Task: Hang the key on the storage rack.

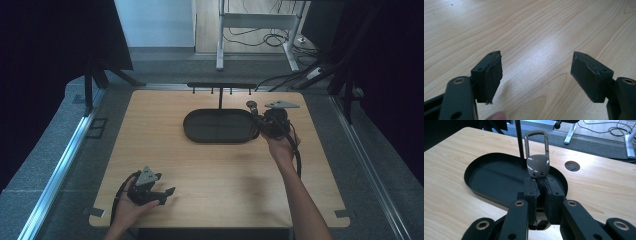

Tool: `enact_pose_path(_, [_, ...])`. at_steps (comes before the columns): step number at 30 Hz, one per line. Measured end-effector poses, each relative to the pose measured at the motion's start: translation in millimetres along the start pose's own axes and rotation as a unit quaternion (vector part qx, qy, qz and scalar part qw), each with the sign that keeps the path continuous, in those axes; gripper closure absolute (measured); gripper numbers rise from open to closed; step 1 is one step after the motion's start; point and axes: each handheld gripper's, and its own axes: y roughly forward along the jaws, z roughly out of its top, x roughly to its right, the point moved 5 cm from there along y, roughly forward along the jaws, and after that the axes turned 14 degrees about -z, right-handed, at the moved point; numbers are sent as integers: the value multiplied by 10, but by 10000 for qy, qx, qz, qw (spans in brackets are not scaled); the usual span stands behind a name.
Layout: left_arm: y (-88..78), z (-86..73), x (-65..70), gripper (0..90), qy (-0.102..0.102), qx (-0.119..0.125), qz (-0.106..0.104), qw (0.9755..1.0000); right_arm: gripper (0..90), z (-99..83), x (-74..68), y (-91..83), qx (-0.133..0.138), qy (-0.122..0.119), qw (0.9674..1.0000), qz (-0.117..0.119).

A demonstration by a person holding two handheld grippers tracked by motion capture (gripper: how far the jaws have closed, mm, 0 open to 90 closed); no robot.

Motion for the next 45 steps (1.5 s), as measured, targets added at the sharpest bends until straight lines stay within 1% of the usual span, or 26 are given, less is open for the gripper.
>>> enact_pose_path(3, [1,1,5,259,2,4,-4,10000,809,18,4,29,31,47,10000,-27])
enact_pose_path(7, [0,3,7,258,1,6,-6,10000,809,34,-9,92,45,21,9999,-89])
enact_pose_path(10, [-2,2,3,259,0,10,-8,10000,809,44,-4,139,29,77,9999,-105])
enact_pose_path(14, [-2,2,3,258,-2,11,-12,10000,809,76,0,184,73,131,9998,-155])
enact_pose_path(24, [-18,2,-5,258,-16,26,-13,10000,809,158,-20,286,134,132,9995,-261])
enact_pose_path(28, [-22,4,-4,258,-19,38,-14,10000,809,162,-17,353,145,72,9991,-390])
enact_pose_path(36, [-29,2,-13,259,-34,57,-16,10000,809,210,-28,459,112,79,9989,-450])
enact_pose_path(45, [-41,4,-19,259,-42,73,-14,10000,809,245,-32,589,109,143,9981,-593])
